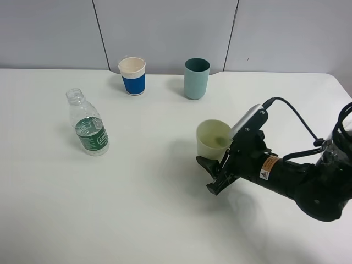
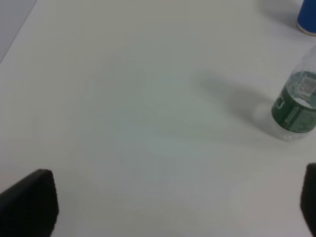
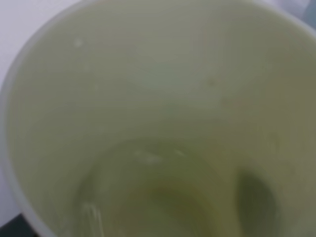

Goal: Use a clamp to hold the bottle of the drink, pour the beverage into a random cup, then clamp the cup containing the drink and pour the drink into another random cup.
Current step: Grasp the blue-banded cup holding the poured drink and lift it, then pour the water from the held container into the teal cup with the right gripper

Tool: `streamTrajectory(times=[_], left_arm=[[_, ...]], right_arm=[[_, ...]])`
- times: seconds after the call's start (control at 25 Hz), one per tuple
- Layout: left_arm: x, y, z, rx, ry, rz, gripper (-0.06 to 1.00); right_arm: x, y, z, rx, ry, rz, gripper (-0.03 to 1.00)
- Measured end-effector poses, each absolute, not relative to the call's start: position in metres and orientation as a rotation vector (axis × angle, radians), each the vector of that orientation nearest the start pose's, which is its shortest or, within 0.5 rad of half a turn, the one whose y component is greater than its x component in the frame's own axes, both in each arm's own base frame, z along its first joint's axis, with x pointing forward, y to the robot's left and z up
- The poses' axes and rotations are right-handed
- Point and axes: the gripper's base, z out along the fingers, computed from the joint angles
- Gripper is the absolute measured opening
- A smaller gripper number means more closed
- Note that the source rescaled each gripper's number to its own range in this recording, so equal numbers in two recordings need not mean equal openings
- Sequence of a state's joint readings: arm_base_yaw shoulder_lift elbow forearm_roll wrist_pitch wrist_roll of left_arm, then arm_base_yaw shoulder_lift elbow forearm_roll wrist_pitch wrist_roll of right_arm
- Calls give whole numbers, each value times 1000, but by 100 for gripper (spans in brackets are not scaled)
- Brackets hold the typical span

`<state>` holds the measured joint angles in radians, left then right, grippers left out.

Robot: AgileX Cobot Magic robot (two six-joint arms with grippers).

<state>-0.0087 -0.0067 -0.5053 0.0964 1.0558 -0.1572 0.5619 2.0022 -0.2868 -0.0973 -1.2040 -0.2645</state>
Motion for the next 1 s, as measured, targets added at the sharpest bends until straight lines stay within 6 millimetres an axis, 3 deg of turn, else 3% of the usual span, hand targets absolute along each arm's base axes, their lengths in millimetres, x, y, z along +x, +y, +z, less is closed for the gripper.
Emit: streamTrajectory(times=[0.32, 0.56, 1.0], left_arm=[[-6, 8, 279, -155, 2018, 10, 100], [-6, 8, 279, -155, 2018, 10, 100], [-6, 8, 279, -155, 2018, 10, 100]], right_arm=[[206, 131, 75, -702, 1879, 275, 0], [214, 121, 92, -521, 1866, 239, 0], [229, 81, 123, -221, 1901, 175, 0]])
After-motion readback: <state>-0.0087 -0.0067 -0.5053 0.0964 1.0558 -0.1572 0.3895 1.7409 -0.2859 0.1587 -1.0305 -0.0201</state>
